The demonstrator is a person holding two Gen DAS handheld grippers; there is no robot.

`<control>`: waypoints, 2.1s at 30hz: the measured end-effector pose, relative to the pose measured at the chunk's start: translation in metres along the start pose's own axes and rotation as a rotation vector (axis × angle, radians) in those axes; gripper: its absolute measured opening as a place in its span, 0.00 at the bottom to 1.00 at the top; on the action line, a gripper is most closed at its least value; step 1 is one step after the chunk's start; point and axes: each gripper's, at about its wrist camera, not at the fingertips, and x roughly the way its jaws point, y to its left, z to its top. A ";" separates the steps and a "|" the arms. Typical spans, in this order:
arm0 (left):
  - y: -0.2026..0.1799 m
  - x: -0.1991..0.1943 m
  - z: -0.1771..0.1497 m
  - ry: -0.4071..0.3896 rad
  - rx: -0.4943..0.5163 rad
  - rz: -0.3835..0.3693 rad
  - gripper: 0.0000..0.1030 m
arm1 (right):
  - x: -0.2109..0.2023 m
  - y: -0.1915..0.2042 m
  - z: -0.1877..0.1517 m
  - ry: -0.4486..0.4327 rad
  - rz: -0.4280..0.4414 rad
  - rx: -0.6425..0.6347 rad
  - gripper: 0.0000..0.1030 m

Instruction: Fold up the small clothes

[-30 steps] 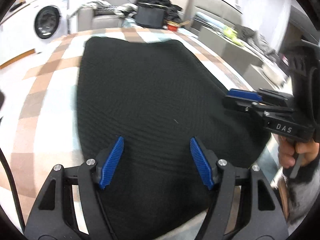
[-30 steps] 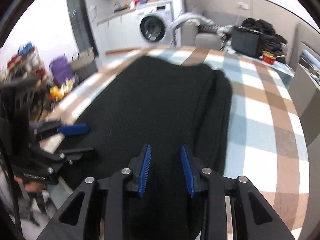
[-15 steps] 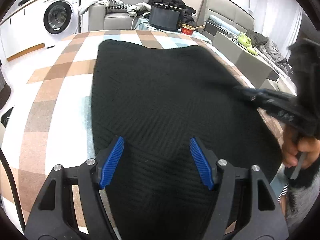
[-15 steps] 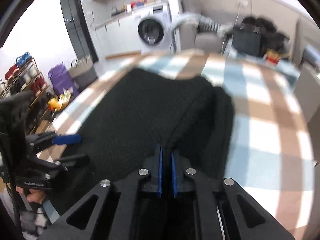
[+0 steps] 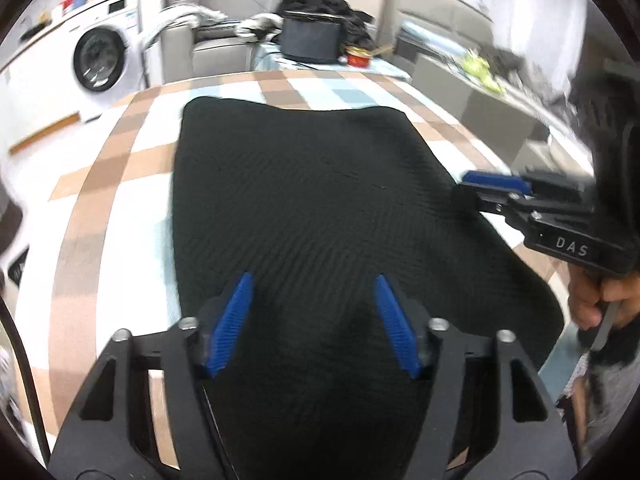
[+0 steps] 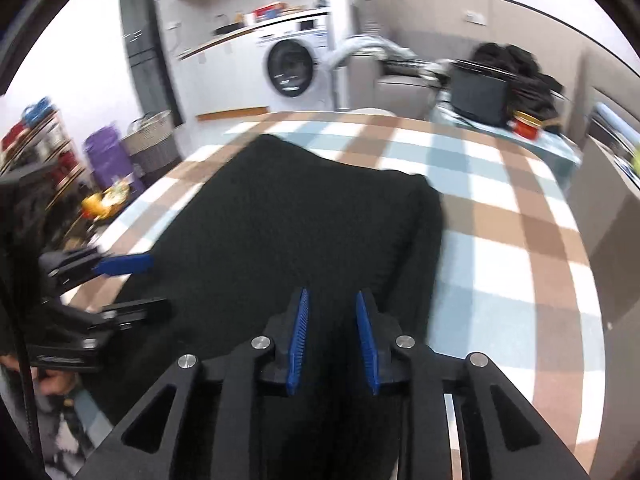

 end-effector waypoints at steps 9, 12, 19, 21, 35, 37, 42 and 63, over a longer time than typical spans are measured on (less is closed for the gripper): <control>0.021 0.019 0.001 0.047 -0.042 -0.031 0.41 | 0.041 -0.012 0.007 0.098 0.005 -0.009 0.23; 0.032 0.013 -0.004 0.039 -0.059 -0.025 0.41 | 0.027 -0.014 0.001 0.089 -0.005 -0.018 0.26; 0.045 0.017 0.016 0.023 -0.088 0.014 0.41 | 0.028 -0.048 0.018 0.038 -0.057 0.140 0.48; 0.048 0.024 0.026 0.025 -0.091 0.027 0.41 | 0.039 -0.056 0.024 0.046 -0.040 0.179 0.48; 0.068 0.061 0.060 0.046 -0.081 0.073 0.41 | 0.028 -0.073 0.034 -0.088 -0.019 0.243 0.44; 0.070 0.062 0.062 0.045 -0.092 0.070 0.41 | 0.023 -0.070 0.035 -0.090 0.024 0.220 0.44; 0.067 0.060 0.064 0.017 -0.086 0.081 0.41 | 0.037 -0.066 0.034 -0.026 0.066 0.222 0.40; 0.068 0.062 0.068 0.007 -0.079 0.087 0.41 | 0.069 -0.057 0.040 0.020 -0.051 0.131 0.11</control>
